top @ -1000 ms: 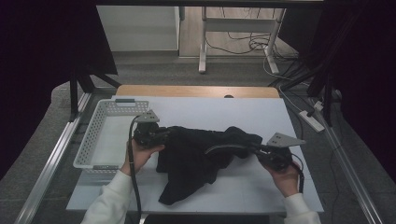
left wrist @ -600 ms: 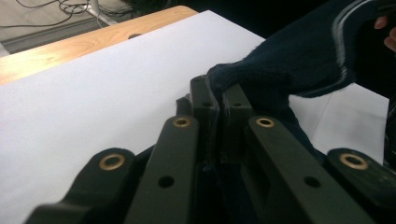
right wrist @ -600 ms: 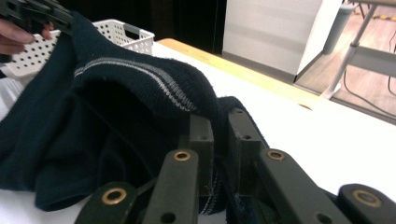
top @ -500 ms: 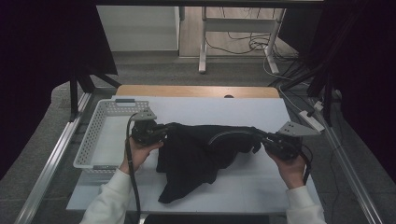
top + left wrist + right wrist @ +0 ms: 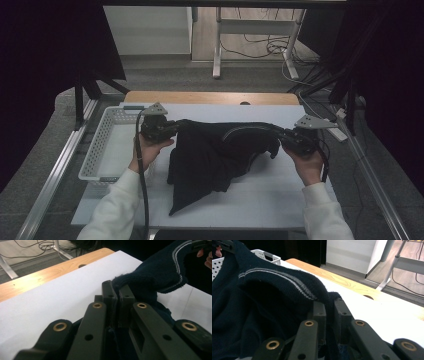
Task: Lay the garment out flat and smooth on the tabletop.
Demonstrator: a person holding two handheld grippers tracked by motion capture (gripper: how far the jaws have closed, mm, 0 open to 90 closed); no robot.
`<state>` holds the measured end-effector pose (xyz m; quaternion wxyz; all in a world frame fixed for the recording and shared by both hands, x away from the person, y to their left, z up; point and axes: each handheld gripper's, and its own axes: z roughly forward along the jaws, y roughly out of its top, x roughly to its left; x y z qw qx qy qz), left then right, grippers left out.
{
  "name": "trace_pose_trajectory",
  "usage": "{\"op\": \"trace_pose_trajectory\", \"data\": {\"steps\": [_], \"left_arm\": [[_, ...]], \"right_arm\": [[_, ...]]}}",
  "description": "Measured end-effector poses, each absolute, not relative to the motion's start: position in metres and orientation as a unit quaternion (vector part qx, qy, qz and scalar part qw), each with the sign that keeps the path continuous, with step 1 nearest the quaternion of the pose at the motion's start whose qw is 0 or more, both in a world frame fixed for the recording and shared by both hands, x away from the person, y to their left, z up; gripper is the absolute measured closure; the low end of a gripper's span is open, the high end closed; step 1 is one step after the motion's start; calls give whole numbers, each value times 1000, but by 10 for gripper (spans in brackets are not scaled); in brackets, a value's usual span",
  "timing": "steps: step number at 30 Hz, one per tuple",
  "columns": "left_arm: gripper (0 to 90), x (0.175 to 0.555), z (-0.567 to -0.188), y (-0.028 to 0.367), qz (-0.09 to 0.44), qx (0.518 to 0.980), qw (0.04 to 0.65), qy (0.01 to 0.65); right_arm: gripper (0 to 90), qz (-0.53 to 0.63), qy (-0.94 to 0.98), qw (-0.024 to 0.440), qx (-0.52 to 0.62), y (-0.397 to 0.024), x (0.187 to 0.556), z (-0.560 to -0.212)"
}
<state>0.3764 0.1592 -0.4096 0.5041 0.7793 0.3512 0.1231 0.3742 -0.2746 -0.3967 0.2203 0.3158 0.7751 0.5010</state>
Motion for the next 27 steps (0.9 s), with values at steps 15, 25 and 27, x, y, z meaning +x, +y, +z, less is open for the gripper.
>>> {"op": "trace_pose_trajectory", "data": {"steps": [15,25,27], "left_arm": [[855,399,-395,165,152,773,496,366],[560,424,-417,165,155,778,437,423],[467,420,-417,164,156,776,442,422]], "right_arm": [[816,504,770,230,318,-264,400,-377],[430,484,767,214,364,-236,454,-391],[391,489,767,202,363,-235,449,-392]]}}
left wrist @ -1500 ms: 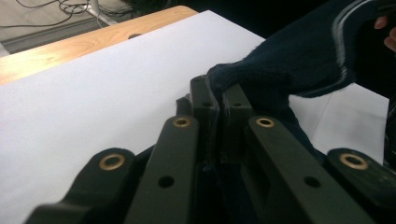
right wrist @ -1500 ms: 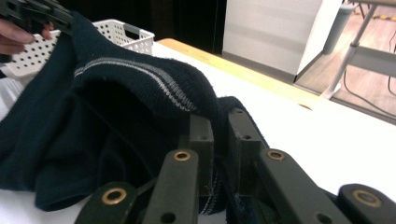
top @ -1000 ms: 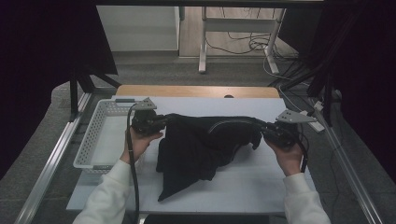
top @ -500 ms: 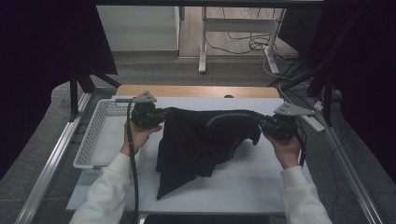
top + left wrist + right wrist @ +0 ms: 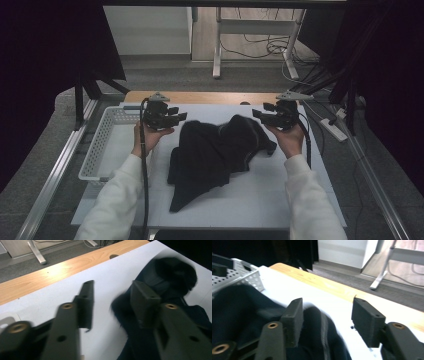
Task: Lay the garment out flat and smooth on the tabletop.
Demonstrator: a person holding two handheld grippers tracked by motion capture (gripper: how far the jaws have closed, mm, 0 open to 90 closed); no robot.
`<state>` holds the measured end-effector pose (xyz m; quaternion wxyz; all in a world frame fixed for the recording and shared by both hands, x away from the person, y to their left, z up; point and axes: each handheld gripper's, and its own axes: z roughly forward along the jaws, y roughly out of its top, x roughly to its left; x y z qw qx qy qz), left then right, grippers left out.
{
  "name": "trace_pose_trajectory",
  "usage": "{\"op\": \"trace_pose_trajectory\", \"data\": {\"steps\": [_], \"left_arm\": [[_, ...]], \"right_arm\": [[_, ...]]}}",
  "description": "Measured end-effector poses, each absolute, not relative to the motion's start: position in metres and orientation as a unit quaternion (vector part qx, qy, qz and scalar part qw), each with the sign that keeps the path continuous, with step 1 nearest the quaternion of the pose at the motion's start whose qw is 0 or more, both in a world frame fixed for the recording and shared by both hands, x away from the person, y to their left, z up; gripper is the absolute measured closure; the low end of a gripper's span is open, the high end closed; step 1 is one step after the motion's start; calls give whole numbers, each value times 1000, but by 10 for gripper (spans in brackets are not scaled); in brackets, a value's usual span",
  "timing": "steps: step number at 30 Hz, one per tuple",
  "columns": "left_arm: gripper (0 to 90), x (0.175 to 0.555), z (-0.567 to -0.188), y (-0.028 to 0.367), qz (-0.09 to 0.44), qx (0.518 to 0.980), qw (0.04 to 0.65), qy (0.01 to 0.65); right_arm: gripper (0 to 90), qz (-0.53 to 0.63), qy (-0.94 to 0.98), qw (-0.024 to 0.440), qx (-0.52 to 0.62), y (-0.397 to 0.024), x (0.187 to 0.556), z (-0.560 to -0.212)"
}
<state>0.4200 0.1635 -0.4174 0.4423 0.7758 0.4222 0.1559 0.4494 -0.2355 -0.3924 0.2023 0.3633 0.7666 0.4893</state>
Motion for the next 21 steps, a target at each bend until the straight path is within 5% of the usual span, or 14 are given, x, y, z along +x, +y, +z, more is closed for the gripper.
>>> {"op": "trace_pose_trajectory", "data": {"steps": [21], "left_arm": [[387,370,-438,134,127,802,453,368]], "right_arm": [[375,451,806,148,352,-251,361,-464]]}}
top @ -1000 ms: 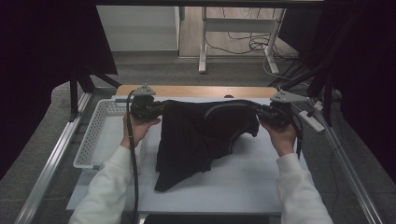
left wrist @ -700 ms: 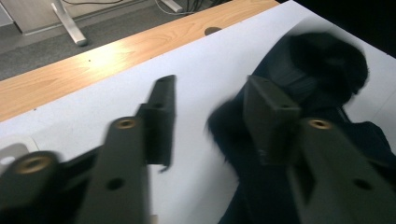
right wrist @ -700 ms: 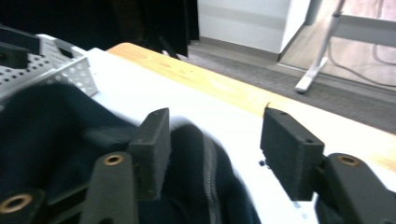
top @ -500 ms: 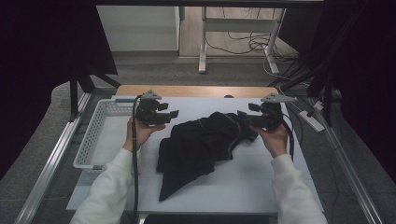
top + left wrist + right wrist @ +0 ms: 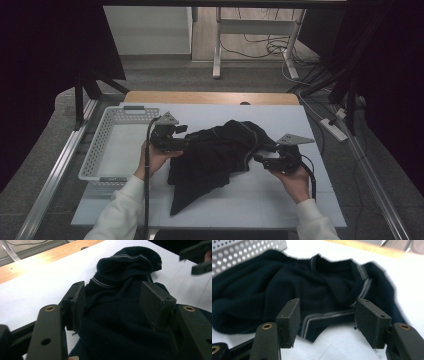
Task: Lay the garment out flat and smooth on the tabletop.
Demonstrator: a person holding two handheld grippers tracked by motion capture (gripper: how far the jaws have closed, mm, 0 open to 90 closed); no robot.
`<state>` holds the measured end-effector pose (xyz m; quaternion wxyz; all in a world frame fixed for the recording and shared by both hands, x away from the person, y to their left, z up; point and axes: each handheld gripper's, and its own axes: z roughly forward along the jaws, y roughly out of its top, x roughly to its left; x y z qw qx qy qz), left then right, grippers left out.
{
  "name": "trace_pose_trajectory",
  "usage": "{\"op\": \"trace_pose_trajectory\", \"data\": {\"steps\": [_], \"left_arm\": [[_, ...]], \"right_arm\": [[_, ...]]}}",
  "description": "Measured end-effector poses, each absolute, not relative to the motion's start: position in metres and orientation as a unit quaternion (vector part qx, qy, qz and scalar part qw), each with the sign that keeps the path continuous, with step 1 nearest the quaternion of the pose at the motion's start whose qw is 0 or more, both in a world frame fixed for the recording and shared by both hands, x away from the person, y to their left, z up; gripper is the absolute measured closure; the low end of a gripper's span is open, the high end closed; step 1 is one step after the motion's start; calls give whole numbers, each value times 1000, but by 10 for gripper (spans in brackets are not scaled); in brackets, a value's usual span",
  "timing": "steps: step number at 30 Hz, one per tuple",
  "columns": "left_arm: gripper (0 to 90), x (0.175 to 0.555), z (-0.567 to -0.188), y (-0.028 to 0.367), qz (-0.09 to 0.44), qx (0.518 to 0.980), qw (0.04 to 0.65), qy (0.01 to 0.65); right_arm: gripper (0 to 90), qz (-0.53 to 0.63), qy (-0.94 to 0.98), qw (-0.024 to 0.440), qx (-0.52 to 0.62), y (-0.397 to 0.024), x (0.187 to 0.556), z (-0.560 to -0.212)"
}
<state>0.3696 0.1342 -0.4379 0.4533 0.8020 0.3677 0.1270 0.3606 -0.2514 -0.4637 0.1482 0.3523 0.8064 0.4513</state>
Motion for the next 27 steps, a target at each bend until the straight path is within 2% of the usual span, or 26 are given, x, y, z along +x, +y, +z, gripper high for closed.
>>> {"op": "trace_pose_trajectory", "data": {"steps": [8,15,19,21,22,23,24,25,26,27], "left_arm": [[387,362,-441,134,123,805,453,364],[383,357,-442,133,123,804,454,365],[380,357,-444,132,121,805,452,365],[378,357,-444,132,120,805,452,365],[378,357,-444,132,120,805,452,365],[378,357,-444,132,120,805,452,366],[378,356,-444,132,121,804,452,366],[378,356,-444,132,120,804,453,366],[378,356,-444,132,120,804,453,367],[378,356,-444,132,120,804,452,366]], "right_arm": [[370,422,828,124,347,-231,359,-492],[369,392,844,125,345,-220,361,-508],[398,382,844,130,353,-218,364,-515],[435,376,845,133,355,-217,366,-518],[513,375,846,131,355,-216,368,-521],[513,375,846,131,355,-216,368,-521],[560,376,847,130,353,-216,368,-521],[640,377,851,130,341,-213,367,-523],[640,377,851,130,341,-213,367,-523],[678,378,852,132,337,-213,366,-522]]}}
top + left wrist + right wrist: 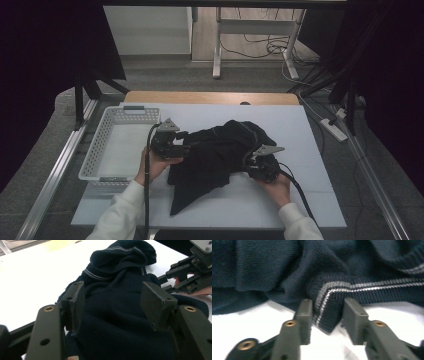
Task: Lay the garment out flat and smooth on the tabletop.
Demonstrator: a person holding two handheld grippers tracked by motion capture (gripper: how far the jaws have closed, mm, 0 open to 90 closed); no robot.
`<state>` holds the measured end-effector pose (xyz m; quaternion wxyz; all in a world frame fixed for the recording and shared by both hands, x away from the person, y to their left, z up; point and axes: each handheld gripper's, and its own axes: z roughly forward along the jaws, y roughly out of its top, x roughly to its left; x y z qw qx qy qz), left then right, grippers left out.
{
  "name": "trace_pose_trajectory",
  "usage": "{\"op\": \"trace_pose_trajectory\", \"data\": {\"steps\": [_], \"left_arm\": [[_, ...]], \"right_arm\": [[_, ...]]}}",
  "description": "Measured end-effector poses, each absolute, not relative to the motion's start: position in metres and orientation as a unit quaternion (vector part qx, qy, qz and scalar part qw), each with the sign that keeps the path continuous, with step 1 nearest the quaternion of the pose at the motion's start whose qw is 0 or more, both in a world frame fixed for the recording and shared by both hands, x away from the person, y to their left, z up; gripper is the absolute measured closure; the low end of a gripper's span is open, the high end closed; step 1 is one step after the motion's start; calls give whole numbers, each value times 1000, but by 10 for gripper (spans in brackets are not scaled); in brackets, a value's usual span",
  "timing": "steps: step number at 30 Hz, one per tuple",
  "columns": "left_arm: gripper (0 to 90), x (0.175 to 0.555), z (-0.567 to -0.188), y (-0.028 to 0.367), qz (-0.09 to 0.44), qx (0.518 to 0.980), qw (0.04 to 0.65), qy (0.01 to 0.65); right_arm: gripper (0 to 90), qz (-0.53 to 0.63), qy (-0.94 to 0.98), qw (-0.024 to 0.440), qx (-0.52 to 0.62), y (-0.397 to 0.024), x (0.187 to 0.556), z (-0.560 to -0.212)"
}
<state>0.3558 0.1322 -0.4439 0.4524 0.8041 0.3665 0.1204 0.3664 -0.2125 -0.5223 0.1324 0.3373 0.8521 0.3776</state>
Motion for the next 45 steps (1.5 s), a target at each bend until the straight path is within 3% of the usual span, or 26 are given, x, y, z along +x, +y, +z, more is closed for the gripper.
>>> {"op": "trace_pose_trajectory", "data": {"steps": [3,6,27,32,35,41,45], "left_arm": [[378,355,-444,133,121,804,453,366],[378,355,-443,134,123,803,453,367],[379,353,-442,131,122,804,456,361],[378,352,-443,125,120,808,454,356],[377,350,-445,120,117,812,451,352],[373,348,-451,108,103,823,442,340],[367,347,-454,101,97,830,436,334]], "right_arm": [[768,378,854,137,331,-213,365,-520],[796,372,856,154,326,-217,361,-515],[810,439,787,225,370,-316,332,-440],[805,434,788,209,384,-326,334,-448],[749,425,795,196,386,-322,337,-457],[493,425,793,198,389,-315,333,-457],[438,434,792,194,383,-313,326,-453]]}}
